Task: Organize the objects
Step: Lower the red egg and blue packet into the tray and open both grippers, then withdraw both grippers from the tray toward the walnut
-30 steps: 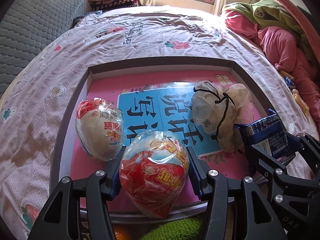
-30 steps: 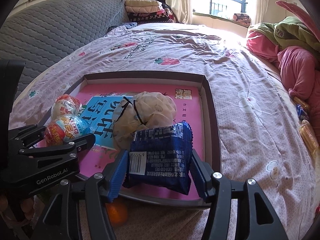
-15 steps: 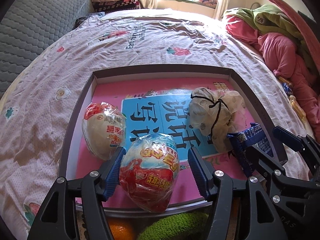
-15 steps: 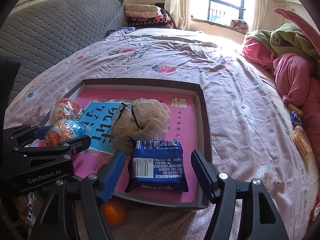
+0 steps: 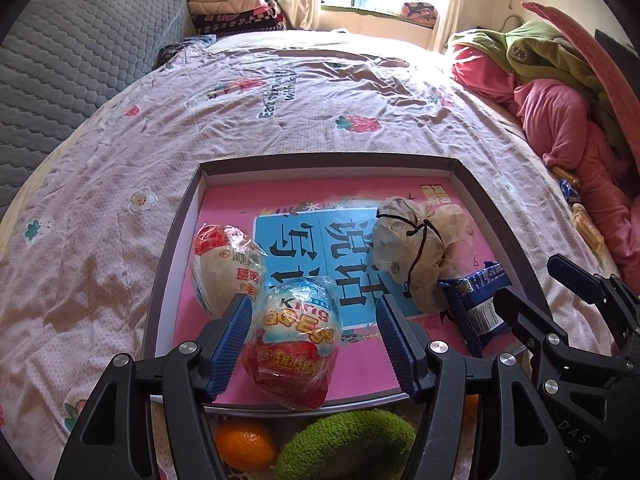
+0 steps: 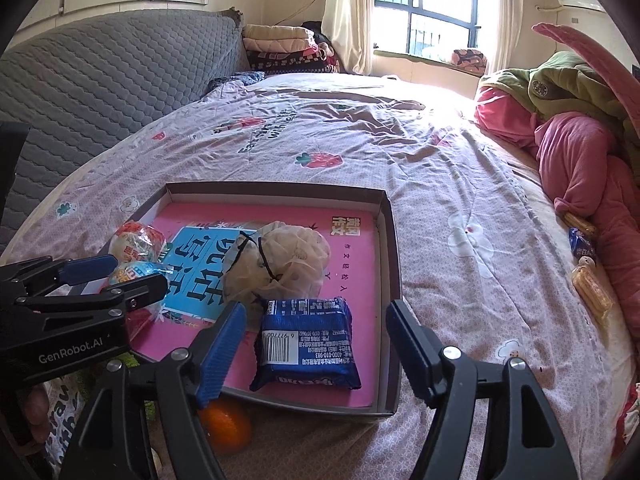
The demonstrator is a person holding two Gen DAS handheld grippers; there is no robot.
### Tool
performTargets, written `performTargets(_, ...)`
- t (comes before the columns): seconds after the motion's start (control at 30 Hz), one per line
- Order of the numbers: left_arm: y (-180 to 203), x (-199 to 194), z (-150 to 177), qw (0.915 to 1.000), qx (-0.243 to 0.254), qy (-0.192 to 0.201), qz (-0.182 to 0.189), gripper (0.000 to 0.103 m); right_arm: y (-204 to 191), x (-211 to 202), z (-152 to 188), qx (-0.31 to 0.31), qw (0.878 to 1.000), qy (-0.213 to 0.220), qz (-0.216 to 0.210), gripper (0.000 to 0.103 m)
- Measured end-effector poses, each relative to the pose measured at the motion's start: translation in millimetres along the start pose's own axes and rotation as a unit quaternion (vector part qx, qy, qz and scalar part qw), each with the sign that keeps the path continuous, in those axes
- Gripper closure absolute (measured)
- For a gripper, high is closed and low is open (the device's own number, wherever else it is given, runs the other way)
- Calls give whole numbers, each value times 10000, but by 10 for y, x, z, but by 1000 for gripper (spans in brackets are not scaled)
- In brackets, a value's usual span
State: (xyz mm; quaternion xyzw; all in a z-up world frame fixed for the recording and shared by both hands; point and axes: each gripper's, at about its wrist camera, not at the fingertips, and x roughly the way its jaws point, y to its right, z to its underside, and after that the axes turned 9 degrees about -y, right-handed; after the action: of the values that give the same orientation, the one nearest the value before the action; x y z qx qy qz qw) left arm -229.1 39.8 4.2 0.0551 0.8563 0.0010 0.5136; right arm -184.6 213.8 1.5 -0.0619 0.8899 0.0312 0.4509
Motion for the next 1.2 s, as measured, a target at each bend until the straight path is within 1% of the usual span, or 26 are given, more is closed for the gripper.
performTargets(0.2, 17, -111, 21, 9999, -14, 87, 54, 36, 3, -94, -14, 1, 9999, 148, -22, 28)
performTargets(0.23, 22, -131, 26, 9999, -14, 104, 66, 35, 4, -107, -13, 10, 9999, 171, -17, 28)
performTargets(0.27, 27, -147, 27, 9999, -6, 115, 79, 30, 1, -123, -11, 10, 9998, 200, -18, 28)
performTargets(0.3, 32, -168, 30, 9999, -1, 138, 94, 29, 1, -140, -10, 3, 9998, 214, -23, 28)
performTargets(0.6, -5, -352, 28, 9996, -42, 284, 83, 28, 22, -259, -7, 32, 9993, 374, -67, 27)
performTargets(0.83, -153, -534, 67, 9988, -197, 437, -45, 28, -6, -366, 3, -11, 9987, 501, -135, 27)
performTargets(1.0, -269, -628, 134, 9984, -297, 471, -101, 28, -61, -440, 28, -88, 9982, 576, -173, 25)
performTargets(1.2, -354, -749, 289, 9979, -344, 525, -162, 28, -92, -550, 84, -141, 9973, 684, -218, 24)
